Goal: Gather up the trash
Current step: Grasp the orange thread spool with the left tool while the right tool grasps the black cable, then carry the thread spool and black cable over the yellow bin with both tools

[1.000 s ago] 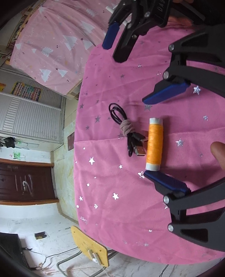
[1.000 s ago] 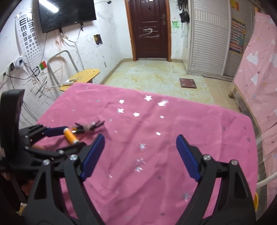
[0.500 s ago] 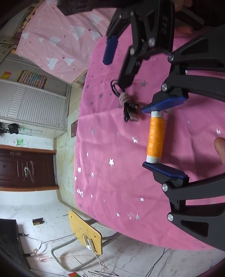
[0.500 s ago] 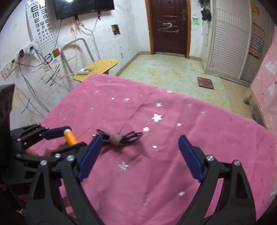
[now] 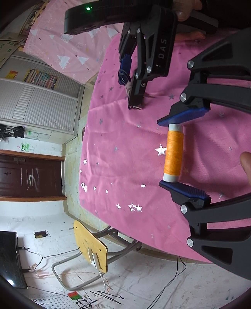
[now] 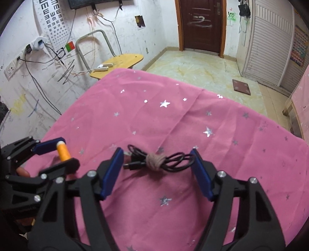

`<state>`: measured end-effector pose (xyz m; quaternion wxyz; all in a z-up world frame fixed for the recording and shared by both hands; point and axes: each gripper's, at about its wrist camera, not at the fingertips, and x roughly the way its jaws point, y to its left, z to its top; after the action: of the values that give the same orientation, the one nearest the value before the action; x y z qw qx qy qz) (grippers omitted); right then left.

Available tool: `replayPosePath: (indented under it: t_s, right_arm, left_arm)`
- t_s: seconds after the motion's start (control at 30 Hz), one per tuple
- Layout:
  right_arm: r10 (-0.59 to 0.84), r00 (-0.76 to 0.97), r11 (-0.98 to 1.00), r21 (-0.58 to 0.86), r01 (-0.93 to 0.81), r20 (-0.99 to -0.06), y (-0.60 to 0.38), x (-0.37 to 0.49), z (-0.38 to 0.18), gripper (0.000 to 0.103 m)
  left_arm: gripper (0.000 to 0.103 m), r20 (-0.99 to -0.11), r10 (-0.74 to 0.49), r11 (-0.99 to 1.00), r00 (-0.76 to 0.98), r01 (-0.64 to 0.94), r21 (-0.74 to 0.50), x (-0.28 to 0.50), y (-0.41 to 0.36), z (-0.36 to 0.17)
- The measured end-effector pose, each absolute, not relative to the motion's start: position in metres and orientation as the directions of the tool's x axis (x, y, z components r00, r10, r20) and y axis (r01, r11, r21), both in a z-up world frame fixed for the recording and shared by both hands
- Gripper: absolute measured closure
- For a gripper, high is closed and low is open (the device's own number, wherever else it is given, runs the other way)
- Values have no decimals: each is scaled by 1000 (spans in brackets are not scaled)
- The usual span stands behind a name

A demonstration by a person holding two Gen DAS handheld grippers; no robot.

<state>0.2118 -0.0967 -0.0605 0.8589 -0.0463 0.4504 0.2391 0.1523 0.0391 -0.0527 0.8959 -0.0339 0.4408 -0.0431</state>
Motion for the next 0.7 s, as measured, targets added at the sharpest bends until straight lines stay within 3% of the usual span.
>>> replayPosePath:
  t_s: [0.1,0.23,0.27,0.7]
  right_arm:
    - [363,483,881,124,-457,-797,-94,210,-60,64]
    - [362,493,880,116,-460,-791,-95,208,-57,65]
    - [362,499,881,113,-460,-787,-95,206,-55,71]
    - [381,565,886,114,-449,-732,-123,184,-30,71]
  left_arm:
    - [53,-786,-100,995,610,37,-98,151,42,-50]
    - [53,-780,-90,995,619,27,-94,148,39,-45]
    - [53,-778,-86,996,623,24,-90,146,38,-43]
    - [53,-750,-64,998,658,35,-55,136,17,-19]
